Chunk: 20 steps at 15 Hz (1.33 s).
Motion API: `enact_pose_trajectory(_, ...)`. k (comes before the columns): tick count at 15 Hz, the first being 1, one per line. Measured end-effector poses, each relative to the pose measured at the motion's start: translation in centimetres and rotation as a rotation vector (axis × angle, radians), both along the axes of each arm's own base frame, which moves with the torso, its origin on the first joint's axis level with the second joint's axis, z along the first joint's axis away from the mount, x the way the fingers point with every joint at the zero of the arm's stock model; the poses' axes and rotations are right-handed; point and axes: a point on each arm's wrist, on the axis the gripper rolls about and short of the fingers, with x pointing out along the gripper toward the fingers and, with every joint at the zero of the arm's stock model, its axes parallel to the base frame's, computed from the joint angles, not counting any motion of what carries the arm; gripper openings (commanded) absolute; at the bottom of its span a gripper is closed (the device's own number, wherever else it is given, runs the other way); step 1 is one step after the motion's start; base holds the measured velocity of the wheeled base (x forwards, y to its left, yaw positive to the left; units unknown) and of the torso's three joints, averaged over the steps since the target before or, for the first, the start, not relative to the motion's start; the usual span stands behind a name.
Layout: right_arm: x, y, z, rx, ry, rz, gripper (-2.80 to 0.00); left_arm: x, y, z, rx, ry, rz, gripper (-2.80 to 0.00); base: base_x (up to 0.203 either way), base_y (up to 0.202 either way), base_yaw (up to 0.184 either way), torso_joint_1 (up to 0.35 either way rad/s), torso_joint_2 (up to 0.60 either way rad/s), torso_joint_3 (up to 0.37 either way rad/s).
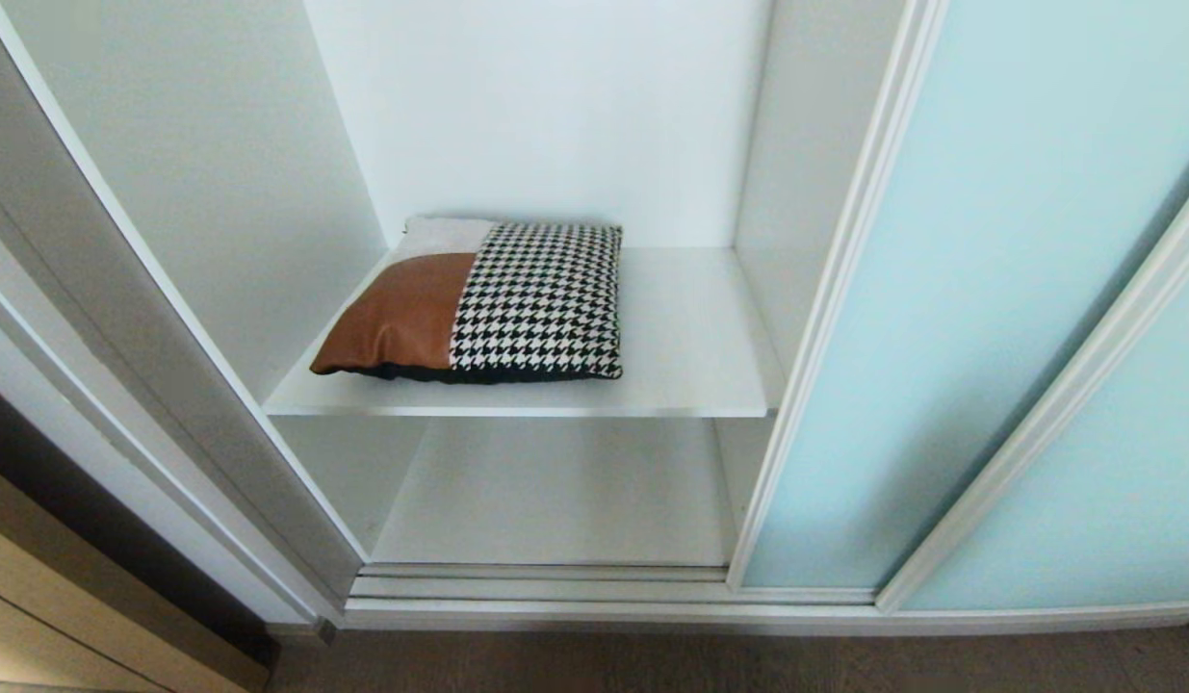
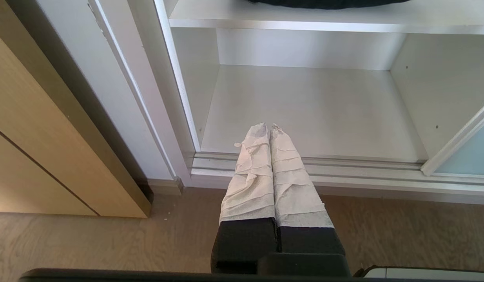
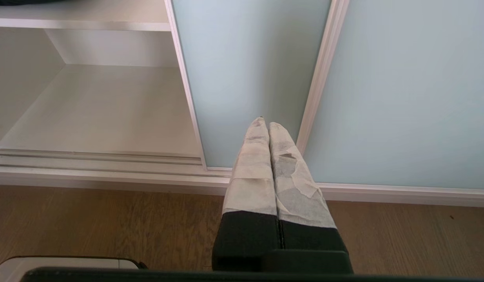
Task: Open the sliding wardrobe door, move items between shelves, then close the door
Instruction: Close the door
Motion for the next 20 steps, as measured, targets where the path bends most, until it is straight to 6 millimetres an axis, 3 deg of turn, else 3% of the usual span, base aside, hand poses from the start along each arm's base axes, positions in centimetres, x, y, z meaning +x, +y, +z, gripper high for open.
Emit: enact_pose_trajectory(20,0.00,0.00,0.00,0.000,0.000,-0.001,-2.80,0.00,0.00,0.00,0.000,0.000,0.000,-2.80,0.000,0.000,0.000,0.000,0.00,0.000)
